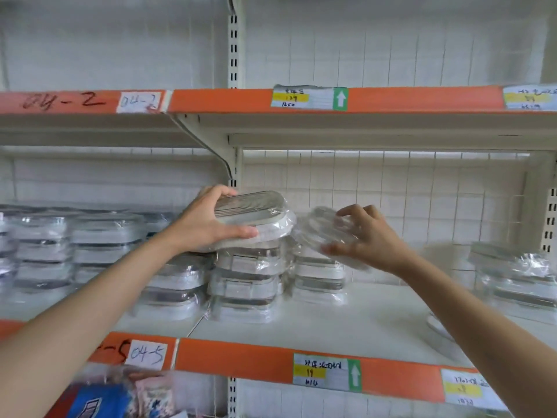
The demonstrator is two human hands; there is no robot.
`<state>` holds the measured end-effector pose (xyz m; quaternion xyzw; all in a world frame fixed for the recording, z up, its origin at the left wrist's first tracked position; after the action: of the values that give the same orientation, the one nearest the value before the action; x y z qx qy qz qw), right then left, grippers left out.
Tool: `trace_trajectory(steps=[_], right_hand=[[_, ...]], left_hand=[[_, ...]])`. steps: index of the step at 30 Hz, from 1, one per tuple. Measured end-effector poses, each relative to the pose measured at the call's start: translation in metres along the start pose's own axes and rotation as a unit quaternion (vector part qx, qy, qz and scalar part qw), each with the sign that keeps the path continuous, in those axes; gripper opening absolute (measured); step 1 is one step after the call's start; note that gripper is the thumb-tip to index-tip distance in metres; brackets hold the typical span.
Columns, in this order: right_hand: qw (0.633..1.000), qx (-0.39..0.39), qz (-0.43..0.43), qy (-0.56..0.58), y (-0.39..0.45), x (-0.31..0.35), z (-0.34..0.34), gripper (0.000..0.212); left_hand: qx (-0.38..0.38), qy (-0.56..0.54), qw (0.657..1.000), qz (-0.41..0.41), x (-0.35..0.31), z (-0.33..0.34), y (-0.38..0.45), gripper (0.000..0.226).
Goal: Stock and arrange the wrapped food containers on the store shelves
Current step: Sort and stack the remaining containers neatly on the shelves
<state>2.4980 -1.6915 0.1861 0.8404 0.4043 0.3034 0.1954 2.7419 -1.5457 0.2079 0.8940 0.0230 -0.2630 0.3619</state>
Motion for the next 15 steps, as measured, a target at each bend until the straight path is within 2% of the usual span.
trace_trajectory(steps=[5, 10, 13, 15], right_hand=[[0.993, -0.006, -0.113, -0.039, 0.016, 0.077, 0.025, 0.078], [0.958, -0.007, -0.232, -0.167, 0.035, 0.159, 0.071, 0.081], [0.934, -0.008, -0.258, -0.247, 0.049, 0.191, 0.100, 0.079], [0.931, 0.007, -0.255, -0.261, 0.060, 0.206, 0.116, 0.079]], left_hand=[[-0.025, 0.059, 0.995, -0.082, 0.065, -0.072, -0.034, 0.094], [-0.044, 0.122, 0.980, -0.148, 0.126, -0.126, -0.076, 0.086], [-0.030, 0.154, 0.972, -0.172, 0.152, -0.146, -0.099, 0.091], [-0.027, 0.155, 0.970, -0.183, 0.162, -0.156, -0.111, 0.097]])
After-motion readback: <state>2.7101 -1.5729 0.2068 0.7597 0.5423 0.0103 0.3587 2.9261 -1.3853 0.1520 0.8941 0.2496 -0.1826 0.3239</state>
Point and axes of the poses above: each hand's wrist, its own y-axis towards the middle knuckle, its own z-axis out of the palm, x = y × z, the point moved 5 cm from there along y, towards the middle knuckle, and after that the axes turned 2 degrees about -y, right-handed, at the moved point
